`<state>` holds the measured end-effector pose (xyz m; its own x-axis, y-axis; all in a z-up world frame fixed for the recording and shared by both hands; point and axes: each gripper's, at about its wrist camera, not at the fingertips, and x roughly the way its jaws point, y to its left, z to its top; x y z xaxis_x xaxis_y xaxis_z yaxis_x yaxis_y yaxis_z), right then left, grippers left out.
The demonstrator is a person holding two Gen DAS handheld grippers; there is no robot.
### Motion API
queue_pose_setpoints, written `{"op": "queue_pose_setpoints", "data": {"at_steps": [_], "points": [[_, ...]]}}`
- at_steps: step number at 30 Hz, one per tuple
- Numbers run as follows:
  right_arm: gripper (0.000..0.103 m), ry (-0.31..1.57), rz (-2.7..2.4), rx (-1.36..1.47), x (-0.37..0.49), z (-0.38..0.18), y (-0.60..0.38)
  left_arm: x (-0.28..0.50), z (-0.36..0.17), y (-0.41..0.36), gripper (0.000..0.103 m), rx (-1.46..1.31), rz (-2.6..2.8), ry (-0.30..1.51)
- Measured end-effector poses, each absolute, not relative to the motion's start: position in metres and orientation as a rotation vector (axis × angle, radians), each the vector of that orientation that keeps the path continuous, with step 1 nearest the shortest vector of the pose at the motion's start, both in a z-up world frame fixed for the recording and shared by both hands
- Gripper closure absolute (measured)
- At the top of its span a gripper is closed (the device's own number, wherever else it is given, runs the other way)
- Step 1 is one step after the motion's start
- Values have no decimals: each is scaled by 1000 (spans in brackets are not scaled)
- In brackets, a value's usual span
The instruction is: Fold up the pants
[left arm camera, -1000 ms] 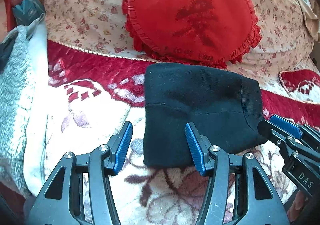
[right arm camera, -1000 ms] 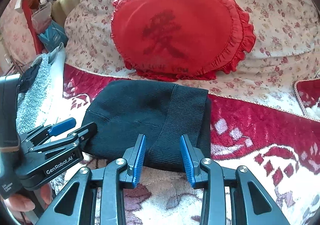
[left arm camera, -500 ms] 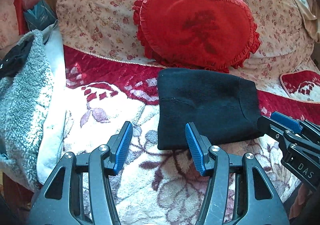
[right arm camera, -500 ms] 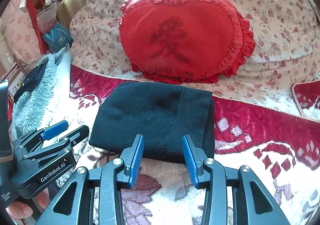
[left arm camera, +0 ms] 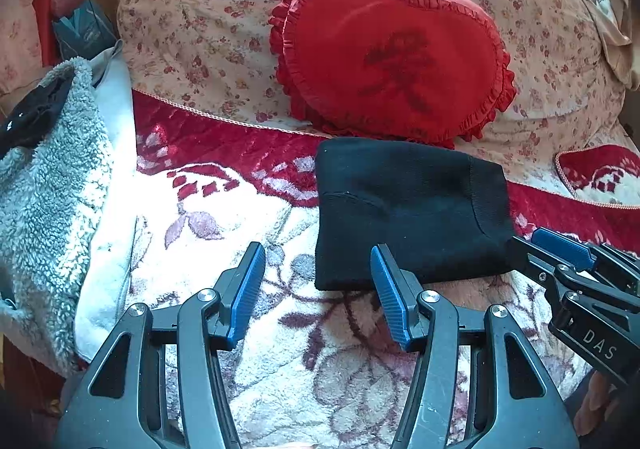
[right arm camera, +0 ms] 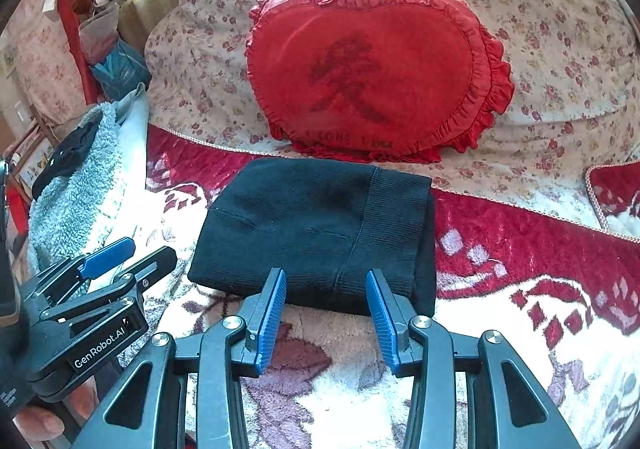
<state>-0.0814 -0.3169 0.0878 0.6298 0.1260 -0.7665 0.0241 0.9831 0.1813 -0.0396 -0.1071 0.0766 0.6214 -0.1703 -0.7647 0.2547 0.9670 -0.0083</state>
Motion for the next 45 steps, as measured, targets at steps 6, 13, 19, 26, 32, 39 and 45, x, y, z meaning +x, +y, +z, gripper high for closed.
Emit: {"op": "queue_pose_setpoints", "data": {"at_steps": [6,13,19,26,32,39,45], "points": [[62,889,63,186,-83,87,-316,-41,74,-109,48,108,-245,874],[62,899,64,191,-83,84,-317,-42,72,-112,48,113,-247,879],[61,906,59,199,-83,80,-318,-42,71,-112,48,114,-246,883],[61,912,65,195,-80,79,-318,-40,68,-113,48,119,-250,891],[61,919,68,190,-79,78,-316,-39,66,-113,48,121,-251,900],[61,926,71,183,-78,76,-314,-38,64,-112,48,124,-244,905],[61,937,67,179,-77,71,-317,-37,61,-111,48,124,-239,903]]}}
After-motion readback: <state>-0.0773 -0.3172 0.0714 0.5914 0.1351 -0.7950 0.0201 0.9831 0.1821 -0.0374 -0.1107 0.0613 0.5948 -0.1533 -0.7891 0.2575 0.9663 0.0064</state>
